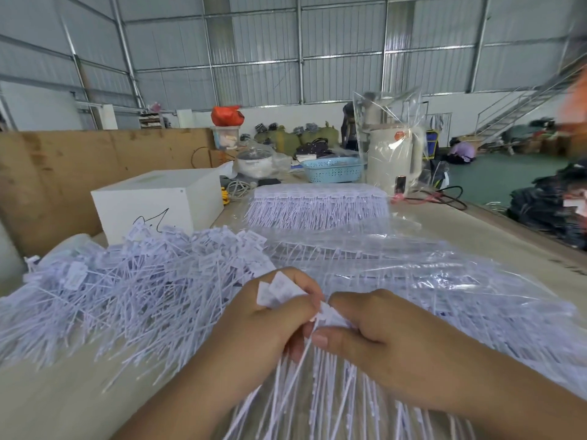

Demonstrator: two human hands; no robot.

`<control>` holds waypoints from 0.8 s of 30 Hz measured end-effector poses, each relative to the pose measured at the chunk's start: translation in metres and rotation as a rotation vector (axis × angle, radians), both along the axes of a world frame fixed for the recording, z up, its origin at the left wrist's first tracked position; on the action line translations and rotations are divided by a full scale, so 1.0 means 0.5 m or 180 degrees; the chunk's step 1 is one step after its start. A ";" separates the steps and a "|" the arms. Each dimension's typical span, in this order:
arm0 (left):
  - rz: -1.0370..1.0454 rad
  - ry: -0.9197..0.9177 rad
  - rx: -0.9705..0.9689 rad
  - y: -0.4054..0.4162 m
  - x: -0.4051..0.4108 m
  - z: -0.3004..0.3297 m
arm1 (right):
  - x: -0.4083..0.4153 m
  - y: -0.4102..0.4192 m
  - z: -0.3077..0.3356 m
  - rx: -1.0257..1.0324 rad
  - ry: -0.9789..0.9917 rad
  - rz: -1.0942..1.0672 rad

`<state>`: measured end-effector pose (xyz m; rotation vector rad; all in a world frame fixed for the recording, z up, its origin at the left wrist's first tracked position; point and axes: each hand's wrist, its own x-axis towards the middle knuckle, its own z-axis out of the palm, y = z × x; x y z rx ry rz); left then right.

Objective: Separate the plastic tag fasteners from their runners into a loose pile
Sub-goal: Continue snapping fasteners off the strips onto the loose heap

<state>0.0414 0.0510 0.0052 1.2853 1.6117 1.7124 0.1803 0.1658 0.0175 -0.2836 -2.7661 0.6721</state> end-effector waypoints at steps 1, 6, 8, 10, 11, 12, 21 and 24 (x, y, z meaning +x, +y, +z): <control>-0.0063 -0.0072 -0.0030 -0.001 0.003 0.002 | -0.001 -0.001 0.001 -0.0189 -0.0052 0.0144; 0.0037 -0.0024 -0.0106 -0.002 0.010 0.007 | -0.006 -0.016 0.000 -0.0310 -0.0078 0.0377; 0.0136 -0.0114 0.0003 0.001 0.015 0.012 | -0.008 -0.015 -0.003 -0.0117 0.0146 0.0215; 0.0157 -0.0412 0.0181 0.004 0.020 0.015 | -0.011 -0.017 -0.001 0.0050 0.0318 0.0105; 0.0138 -0.0560 0.0257 0.005 0.023 0.018 | -0.013 -0.019 0.002 0.0086 0.0394 0.0048; 0.0137 -0.0657 0.0318 0.005 0.026 0.019 | -0.014 -0.021 0.004 0.0103 0.0458 -0.0018; 0.0714 0.0223 0.0422 -0.006 0.009 0.025 | -0.020 -0.046 0.041 0.1259 0.0298 -0.0517; 0.1011 0.0586 0.0478 -0.009 0.007 0.024 | -0.025 -0.050 0.057 0.1773 0.0350 -0.0406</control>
